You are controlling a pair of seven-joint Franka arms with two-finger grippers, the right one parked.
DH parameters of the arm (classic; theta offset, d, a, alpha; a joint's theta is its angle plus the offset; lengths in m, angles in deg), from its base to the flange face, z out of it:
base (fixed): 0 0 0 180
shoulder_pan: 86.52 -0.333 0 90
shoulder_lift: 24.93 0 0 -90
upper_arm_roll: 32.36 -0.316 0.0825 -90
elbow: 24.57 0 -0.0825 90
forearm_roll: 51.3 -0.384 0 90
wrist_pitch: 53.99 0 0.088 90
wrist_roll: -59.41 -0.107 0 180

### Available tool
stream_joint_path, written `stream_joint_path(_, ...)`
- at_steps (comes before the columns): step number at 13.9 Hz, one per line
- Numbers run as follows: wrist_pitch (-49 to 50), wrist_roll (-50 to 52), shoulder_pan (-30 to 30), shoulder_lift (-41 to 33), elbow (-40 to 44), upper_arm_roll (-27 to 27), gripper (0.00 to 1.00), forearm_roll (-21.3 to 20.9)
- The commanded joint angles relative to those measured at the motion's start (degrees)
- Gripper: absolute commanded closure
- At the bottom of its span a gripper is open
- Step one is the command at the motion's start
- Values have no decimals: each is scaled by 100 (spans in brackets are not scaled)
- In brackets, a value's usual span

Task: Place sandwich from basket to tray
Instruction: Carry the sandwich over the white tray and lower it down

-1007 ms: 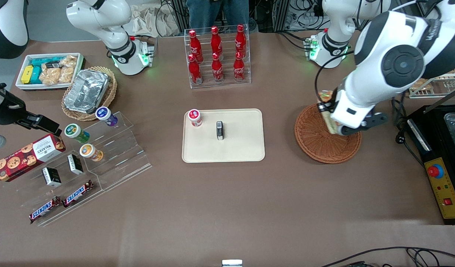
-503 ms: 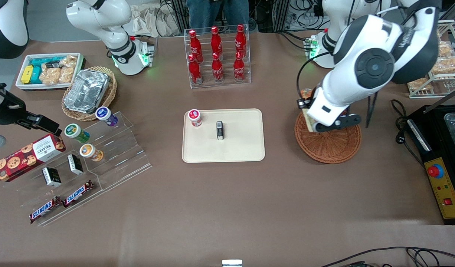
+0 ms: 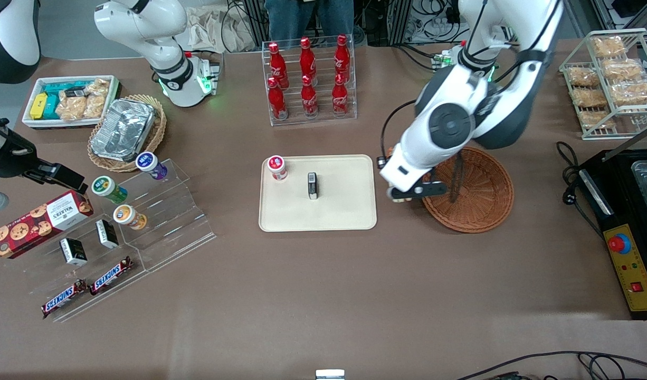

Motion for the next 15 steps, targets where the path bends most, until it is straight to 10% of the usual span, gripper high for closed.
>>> stream_joint_path(1,-397,-70,232,120,-166,-30,100,62)
stream_joint_path(12,-2112,-158,752,1378,-175,-39,100,-351)
stream_joint_path(13,-2174,-149,752,1431,-175,-39,86,-360)
stream_joint_path(15,-2175,-70,752,1423,-183,-39,10,-368)
